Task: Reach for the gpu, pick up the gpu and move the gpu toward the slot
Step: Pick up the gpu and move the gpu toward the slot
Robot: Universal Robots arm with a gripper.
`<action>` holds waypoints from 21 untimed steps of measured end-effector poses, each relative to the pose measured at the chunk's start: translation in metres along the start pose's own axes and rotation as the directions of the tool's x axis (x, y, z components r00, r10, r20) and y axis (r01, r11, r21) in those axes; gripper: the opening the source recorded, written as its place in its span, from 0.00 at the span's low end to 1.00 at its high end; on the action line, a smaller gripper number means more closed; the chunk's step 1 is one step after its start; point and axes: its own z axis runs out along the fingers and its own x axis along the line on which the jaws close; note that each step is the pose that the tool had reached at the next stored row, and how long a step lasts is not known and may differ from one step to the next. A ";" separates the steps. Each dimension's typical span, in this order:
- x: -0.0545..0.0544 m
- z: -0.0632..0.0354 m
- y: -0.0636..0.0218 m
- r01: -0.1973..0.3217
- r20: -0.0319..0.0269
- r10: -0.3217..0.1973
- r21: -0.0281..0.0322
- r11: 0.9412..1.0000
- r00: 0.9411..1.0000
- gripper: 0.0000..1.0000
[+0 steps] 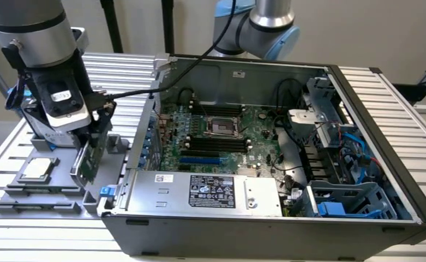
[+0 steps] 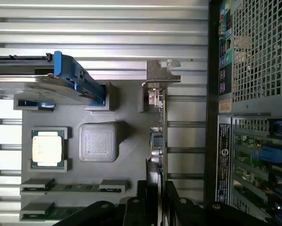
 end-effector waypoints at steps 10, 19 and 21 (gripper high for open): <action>-0.002 -0.0453 0.0006 0.000 0.000 0.000 0.000 1.000 1.000 0.27; -0.026 -0.0862 0.0011 0.000 -0.002 0.000 -0.001 1.000 1.000 0.27; -0.035 -0.0955 0.0011 0.000 -0.003 0.000 -0.003 1.000 1.000 0.27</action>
